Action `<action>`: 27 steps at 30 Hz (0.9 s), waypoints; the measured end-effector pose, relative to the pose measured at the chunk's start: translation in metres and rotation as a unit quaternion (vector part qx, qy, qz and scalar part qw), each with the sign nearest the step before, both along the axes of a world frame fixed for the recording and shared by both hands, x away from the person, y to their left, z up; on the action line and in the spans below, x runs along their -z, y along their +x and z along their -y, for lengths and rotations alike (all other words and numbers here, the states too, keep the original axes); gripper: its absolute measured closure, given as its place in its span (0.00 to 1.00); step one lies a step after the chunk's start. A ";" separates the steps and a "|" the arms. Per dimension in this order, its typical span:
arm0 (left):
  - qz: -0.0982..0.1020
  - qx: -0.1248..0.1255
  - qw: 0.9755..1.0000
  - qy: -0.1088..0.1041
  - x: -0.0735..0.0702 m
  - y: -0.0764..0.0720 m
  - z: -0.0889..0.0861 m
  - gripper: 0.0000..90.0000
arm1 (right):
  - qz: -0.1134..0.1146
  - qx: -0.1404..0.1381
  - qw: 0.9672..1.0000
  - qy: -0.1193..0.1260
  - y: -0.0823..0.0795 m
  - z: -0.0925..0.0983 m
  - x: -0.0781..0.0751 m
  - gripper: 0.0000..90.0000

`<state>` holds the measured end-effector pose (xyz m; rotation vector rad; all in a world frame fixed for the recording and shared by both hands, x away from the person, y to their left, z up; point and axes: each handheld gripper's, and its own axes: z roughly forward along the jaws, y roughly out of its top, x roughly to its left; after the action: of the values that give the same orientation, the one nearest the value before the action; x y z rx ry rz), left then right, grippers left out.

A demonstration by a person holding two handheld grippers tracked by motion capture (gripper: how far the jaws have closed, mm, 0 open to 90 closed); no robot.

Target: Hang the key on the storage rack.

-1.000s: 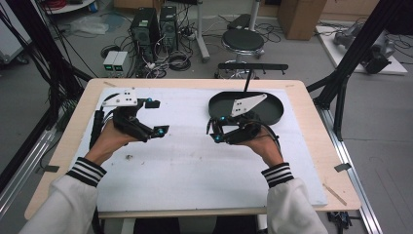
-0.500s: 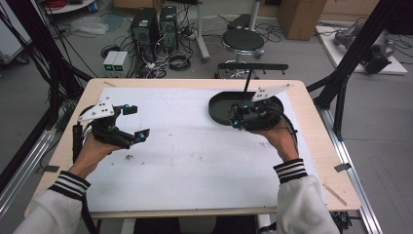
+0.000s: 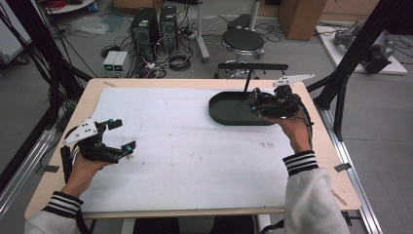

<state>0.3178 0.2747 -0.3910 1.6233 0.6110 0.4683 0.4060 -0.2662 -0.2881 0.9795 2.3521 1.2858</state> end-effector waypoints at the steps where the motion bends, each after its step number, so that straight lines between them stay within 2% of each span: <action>1: 0.001 -0.004 1.000 -0.003 0.003 -0.002 -0.002 0.02 | -0.001 0.006 1.000 -0.002 0.002 0.002 0.000 0.54; 6: 0.005 -0.029 0.999 -0.015 0.011 -0.010 -0.011 0.02 | -0.008 0.033 0.999 -0.010 0.009 0.008 -0.002 0.54; 10: 0.008 -0.051 0.998 -0.024 0.016 -0.017 -0.014 0.02 | -0.004 0.048 0.999 -0.013 0.014 0.012 -0.003 0.54; 14: -0.002 -0.058 0.998 -0.029 0.024 -0.022 -0.016 0.02 | -0.013 0.060 0.998 -0.027 0.019 0.016 -0.005 0.54; 17: 0.003 -0.059 0.998 -0.033 0.031 -0.024 -0.017 0.02 | -0.024 0.071 0.996 -0.043 0.023 0.019 -0.006 0.54; 24: 0.014 -0.073 0.996 -0.047 0.044 -0.029 -0.021 0.02 | -0.028 0.090 0.994 -0.047 0.033 0.026 -0.010 0.53; 27: 0.014 -0.074 0.996 -0.044 0.045 -0.030 -0.021 0.02 | -0.033 0.094 0.994 -0.044 0.038 0.026 -0.011 0.54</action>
<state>0.2882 0.2952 -0.4362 1.4913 0.7252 0.5641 0.4438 -0.2925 -0.2774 1.1992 2.2800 1.0846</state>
